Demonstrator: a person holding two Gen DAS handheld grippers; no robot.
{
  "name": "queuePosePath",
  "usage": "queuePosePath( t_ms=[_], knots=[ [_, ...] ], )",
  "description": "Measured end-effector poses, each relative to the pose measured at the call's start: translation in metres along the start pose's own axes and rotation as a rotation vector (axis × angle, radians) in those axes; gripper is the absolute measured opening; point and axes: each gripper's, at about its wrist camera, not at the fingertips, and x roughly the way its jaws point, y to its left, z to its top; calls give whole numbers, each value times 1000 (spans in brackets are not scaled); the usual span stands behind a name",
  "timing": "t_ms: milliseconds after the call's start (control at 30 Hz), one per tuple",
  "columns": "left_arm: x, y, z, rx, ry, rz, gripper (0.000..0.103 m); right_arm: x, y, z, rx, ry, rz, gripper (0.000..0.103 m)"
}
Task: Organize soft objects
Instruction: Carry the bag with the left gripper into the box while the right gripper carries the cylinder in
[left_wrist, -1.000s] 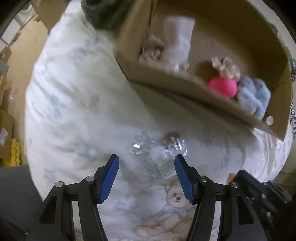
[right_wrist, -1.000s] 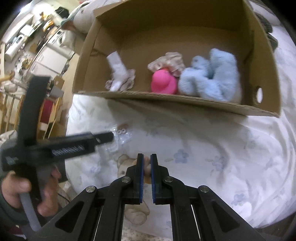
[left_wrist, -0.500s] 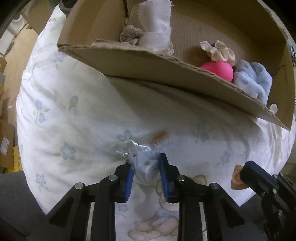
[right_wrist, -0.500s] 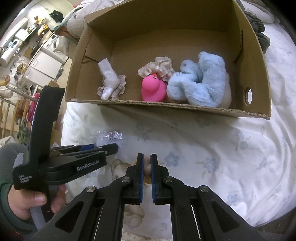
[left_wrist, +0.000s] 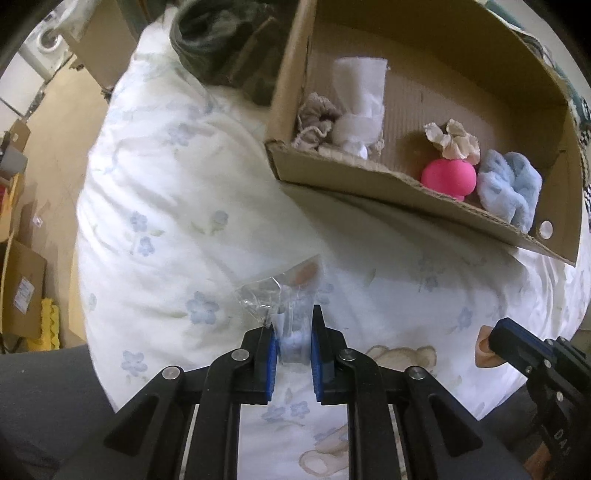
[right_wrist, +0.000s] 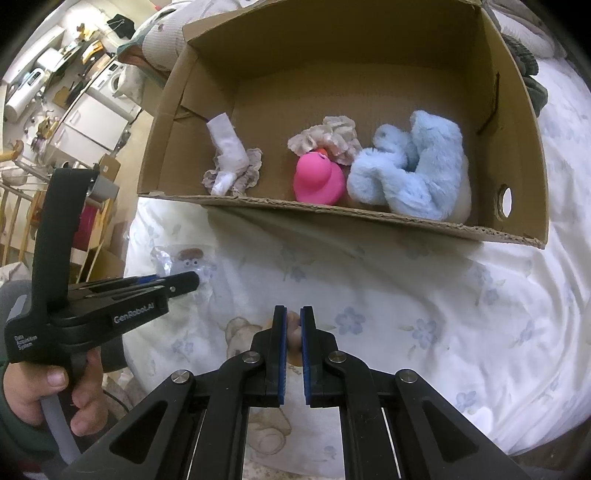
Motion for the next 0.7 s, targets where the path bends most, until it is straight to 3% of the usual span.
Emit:
queuePosePath(
  t_ms=[200, 533, 700],
  knots=[
    [-25, -5, 0, -14, -60, -20, 14, -7, 2, -2, -3, -18, 6, 8],
    [-80, 4, -28, -26, -165, -18, 14, -34, 7, 1, 0, -85, 51, 8],
    [-113, 9, -13, -35, -240, -51, 14, -57, 5, 8, 11, -155, 88, 8]
  ],
)
